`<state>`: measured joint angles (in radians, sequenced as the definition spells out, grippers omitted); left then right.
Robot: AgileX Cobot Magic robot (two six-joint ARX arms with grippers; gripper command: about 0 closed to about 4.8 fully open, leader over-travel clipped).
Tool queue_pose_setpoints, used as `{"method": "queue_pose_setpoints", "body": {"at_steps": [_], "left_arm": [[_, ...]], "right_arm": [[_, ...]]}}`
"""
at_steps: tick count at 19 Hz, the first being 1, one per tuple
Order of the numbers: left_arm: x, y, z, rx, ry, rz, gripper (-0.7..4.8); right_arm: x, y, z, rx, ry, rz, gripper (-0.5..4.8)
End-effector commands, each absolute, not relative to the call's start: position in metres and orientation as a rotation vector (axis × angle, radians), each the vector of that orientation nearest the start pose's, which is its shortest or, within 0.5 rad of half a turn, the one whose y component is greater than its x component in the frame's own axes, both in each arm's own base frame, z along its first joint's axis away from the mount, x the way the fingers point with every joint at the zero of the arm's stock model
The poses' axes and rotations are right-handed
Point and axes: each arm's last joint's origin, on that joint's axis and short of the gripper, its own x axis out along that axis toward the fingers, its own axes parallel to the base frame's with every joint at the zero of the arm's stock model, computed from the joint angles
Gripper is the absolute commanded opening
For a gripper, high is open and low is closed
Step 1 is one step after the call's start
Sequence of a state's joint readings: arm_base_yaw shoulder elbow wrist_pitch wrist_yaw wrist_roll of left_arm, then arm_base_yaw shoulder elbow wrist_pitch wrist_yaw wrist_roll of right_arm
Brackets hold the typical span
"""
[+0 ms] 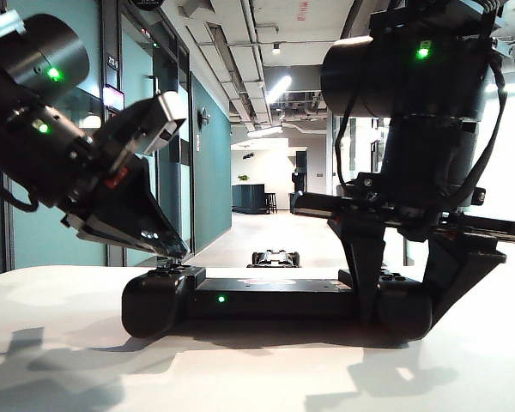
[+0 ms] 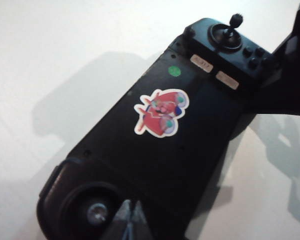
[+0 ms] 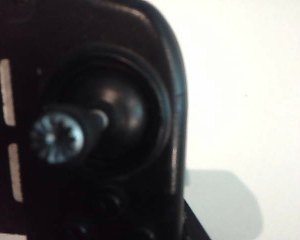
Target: Push the left joystick on the remote control sitting on the white table forward to make the robot dog walk in a straight line until it approaches the door.
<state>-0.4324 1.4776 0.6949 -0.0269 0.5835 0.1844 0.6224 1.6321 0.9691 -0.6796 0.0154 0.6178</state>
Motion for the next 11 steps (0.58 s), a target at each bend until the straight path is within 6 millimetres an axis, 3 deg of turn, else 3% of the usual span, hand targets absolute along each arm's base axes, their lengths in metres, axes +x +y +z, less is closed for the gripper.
{"method": "queue_pose_setpoints", "body": {"at_steps": [1,11], "left_arm": [[0.2455,-0.1311,0.1671,0.098,0.735,-1.036,-0.05],[0.2512,-0.1335,0.1620,0.103,0.709,-1.032,-0.05]], "right_arm": [[0.2298,0.1652,0.1661,0.083,1.430,0.075,2.01],[0.2295,0.1650,0.1660,0.081,1.433,0.074,2.01]]}}
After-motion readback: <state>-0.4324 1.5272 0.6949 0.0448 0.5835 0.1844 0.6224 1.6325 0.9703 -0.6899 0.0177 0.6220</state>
